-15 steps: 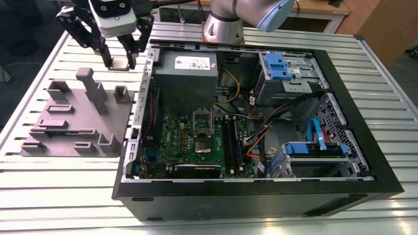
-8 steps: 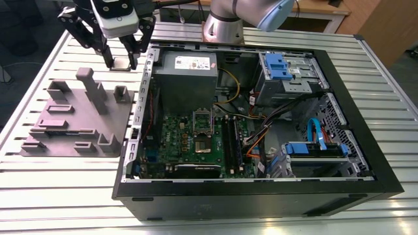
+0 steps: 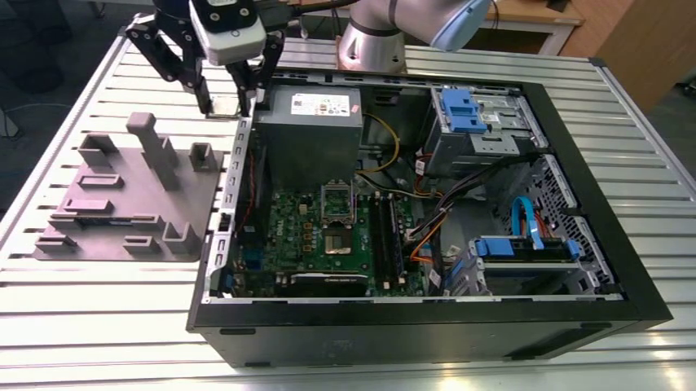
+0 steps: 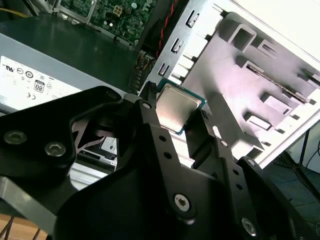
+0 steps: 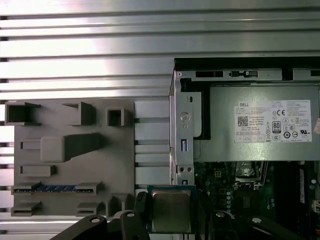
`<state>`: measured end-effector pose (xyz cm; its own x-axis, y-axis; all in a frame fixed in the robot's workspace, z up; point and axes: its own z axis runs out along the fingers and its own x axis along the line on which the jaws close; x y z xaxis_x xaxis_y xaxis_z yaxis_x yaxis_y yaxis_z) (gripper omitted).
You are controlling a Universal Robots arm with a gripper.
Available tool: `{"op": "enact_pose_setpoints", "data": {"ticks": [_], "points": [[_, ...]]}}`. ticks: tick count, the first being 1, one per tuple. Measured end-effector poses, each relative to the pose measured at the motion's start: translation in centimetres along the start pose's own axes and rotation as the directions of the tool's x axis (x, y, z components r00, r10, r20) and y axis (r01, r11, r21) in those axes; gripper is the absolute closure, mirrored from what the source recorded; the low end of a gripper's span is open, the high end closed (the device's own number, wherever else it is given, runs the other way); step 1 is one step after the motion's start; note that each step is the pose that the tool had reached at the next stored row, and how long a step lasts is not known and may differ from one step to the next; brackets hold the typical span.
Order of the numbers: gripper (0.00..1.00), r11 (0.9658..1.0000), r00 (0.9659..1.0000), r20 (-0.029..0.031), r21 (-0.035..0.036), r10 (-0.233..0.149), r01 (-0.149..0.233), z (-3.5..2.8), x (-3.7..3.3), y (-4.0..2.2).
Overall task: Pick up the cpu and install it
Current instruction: 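Pick up the cpu and move it towards the insertion slot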
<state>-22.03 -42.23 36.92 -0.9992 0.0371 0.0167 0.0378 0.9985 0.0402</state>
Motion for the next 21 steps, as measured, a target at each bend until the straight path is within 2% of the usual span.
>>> {"op": "enact_pose_setpoints", "data": {"ticks": [21], "points": [[0.53,1.0000,1.0000,0.0000,0.0001,0.000,0.000,-0.02,-0.84,0.03]]}}
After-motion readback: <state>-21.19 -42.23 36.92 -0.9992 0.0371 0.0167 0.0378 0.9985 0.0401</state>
